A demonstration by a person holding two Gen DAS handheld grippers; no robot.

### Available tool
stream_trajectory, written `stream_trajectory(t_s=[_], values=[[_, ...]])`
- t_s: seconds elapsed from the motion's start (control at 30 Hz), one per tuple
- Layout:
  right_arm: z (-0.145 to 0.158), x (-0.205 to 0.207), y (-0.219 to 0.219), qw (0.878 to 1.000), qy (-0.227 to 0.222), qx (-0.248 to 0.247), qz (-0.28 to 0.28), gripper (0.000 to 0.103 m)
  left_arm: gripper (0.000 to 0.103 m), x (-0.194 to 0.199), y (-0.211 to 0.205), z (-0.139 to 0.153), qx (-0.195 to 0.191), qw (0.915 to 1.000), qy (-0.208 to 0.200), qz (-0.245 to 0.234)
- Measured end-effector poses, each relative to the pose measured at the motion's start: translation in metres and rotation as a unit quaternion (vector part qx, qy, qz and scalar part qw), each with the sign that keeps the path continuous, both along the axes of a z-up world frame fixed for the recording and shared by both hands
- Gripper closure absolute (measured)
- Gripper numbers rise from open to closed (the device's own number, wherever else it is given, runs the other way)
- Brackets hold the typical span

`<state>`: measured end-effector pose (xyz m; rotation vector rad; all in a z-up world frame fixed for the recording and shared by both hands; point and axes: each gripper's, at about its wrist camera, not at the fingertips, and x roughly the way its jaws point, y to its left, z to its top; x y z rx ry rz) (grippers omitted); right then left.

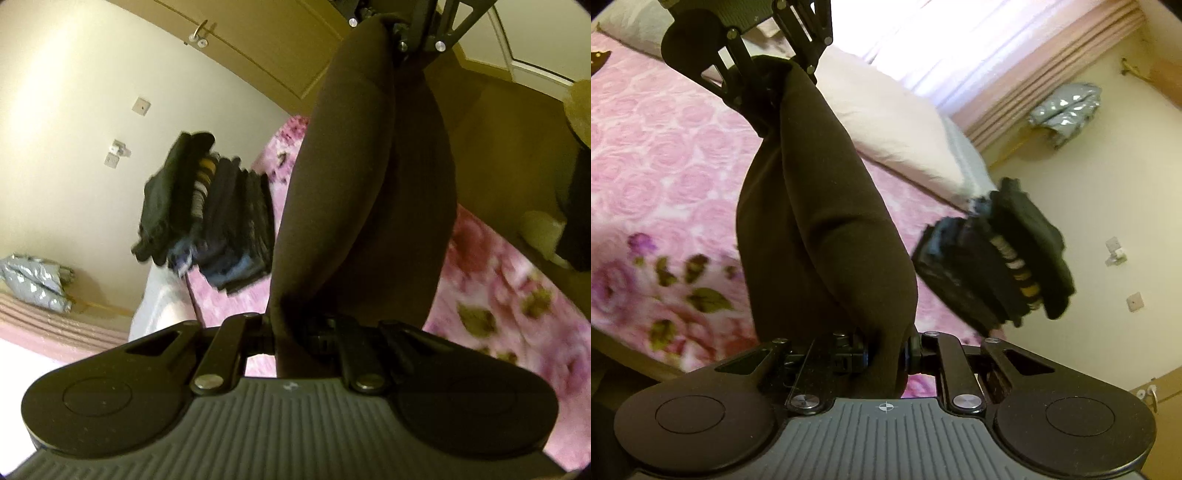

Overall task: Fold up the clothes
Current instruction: 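Lift the folded sweater with both grippers and carry it toward the clothes stack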

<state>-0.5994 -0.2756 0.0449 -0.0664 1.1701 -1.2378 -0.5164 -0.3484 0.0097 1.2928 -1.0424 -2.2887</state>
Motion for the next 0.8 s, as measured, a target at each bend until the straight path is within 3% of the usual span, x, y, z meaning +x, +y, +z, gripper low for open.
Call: stream_trajectory(t_s=[0.2, 0.4, 0.6, 0.8], values=[[0.029, -0.103, -0.012, 1.000, -0.003, -0.011, -0.002, 0.089, 0.094, -0.103, -0.020, 0.022, -0.002, 1.0000, 0.004, 0.003], [0.070, -0.202, -0.039, 0.999, 0.029, -0.034, 0.014, 0.089, 0.094, -0.191, -0.054, 0.059, -0.021, 0.9991, 0.036, 0.004], [0.116, -0.270, -0.100, 0.995, 0.057, -0.081, 0.029, 0.089, 0.094, -0.246, -0.117, 0.104, -0.076, 0.9944, 0.074, 0.008], [0.167, -0.318, -0.172, 0.988, 0.081, -0.122, 0.042, 0.089, 0.094, -0.282, -0.195, 0.152, -0.125, 0.9840, 0.127, 0.014]])
